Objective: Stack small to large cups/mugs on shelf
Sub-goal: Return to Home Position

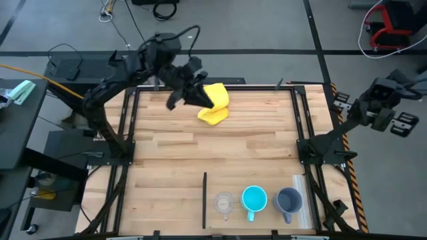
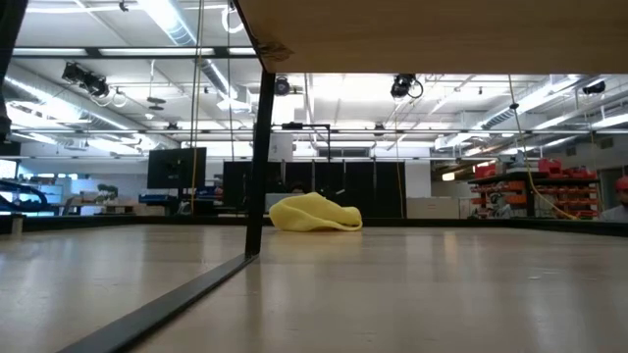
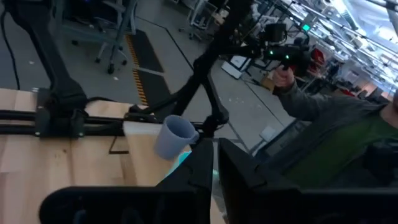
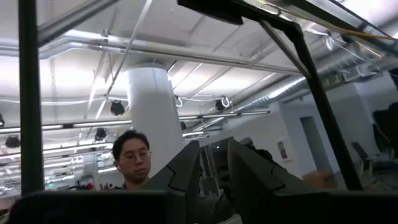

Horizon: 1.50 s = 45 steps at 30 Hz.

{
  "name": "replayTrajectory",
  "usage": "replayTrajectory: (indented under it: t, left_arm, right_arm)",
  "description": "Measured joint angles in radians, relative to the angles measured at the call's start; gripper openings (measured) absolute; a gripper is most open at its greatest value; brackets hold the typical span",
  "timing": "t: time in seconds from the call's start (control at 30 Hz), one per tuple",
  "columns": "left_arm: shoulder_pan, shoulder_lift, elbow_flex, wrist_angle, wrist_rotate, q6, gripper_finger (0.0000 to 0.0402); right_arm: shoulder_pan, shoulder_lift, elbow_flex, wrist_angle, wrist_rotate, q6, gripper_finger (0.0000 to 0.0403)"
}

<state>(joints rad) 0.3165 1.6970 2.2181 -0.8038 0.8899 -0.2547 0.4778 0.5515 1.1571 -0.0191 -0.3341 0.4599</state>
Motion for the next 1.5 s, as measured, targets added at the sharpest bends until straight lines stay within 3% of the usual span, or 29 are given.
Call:
replayTrajectory:
  t: [0.17, 0.43, 0.6, 0.77, 0.93, 1.17, 1.33, 1.4, 1.5]
  left_arm:
    - [0.01, 0.066, 0.0, 0.026, 0.005, 0.002, 0.0027]
    - [0.02, 0.149, 0.0, 0.25, -0.017, -0.102, 0.0018]
    - [0.016, 0.111, -0.001, 0.182, -0.018, -0.131, 0.0025]
    - [0.016, -0.033, 0.0, 0.041, -0.089, -0.095, 0.0031]
    - [0.017, -0.244, 0.0, -0.214, -0.243, -0.029, 0.0028]
    - [-0.102, -0.5, -0.022, -0.232, -0.437, -0.026, 0.0019]
    - [-0.131, -0.681, -0.213, -0.202, -0.574, -0.098, 0.0021]
    - [-0.131, -0.783, -0.349, -0.082, -0.593, -0.102, 0.0024]
    - [-0.131, -0.93, -0.606, 0.18, -0.54, -0.133, 0.0029]
  right_arm:
    - [0.0, -0.103, -0.132, 0.064, 0.044, 0.001, 0.0091]
    - [0.0, -0.166, -0.262, 0.073, 0.1, 0.036, 0.0091]
    - [0.0, -0.164, -0.286, 0.076, 0.101, 0.072, 0.0091]
    - [0.0, -0.165, -0.284, 0.121, 0.087, 0.071, 0.0091]
    - [0.0, -0.164, -0.284, 0.129, 0.067, 0.071, 0.0091]
    - [0.0, -0.164, -0.284, 0.126, 0.067, 0.063, 0.0091]
    - [0.0, -0.155, -0.283, 0.124, 0.067, 0.063, 0.0091]
    - [0.0, -0.148, -0.283, 0.125, 0.067, 0.061, 0.0091]
    - [0.0, -0.139, -0.283, 0.125, 0.071, 0.061, 0.0091]
